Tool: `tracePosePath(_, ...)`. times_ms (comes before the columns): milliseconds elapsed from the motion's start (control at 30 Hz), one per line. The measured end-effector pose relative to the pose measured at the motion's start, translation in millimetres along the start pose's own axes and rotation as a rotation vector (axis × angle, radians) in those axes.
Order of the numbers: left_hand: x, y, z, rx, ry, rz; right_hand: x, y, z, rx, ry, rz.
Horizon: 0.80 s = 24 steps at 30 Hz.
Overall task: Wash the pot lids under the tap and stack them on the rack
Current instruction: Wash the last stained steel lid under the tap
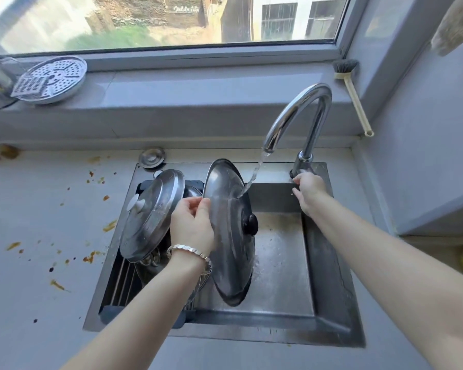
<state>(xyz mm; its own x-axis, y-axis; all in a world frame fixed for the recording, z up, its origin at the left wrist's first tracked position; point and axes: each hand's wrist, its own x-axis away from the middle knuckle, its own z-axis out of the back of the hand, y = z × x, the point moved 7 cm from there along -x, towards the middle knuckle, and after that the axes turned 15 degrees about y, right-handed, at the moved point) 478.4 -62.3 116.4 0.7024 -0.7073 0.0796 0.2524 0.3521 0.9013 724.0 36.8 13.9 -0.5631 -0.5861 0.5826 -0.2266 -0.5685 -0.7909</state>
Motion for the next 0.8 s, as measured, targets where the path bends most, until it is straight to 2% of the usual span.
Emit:
tracePosePath(67, 1, 1, 0, 0.001, -0.007, 0.006, 10, 3, 0, 0.286, -0.056, 0.109)
tracePosePath(133, 3, 2, 1, 0.009, -0.015, 0.01, 34, 14, -2, 0.597, -0.221, 0.221)
tracePosePath(233, 7, 8, 1, 0.017, -0.039, -0.01, 82, 40, -5, 0.781, -0.488, 0.294)
tracePosePath(300, 10, 15, 2, 0.026, -0.056, -0.041, 99, 50, -2, 0.777, -0.531, 0.359)
tracePosePath(467, 25, 31, 2, 0.064, -0.144, -0.097, 100, 52, 14, 0.582, -0.484, 0.37)
tracePosePath(533, 34, 35, -1, 0.076, -0.239, -0.118, 98, 53, 21, 0.572, -0.46, 0.421)
tracePosePath(667, 51, 31, -2, 0.149, -0.468, 0.009, 94, 52, 39, 0.542, -0.419, 0.473)
tracePosePath(800, 46, 5, 11, -0.017, -0.426, -0.016, 93, 52, 52, 0.588, -0.417, 0.514)
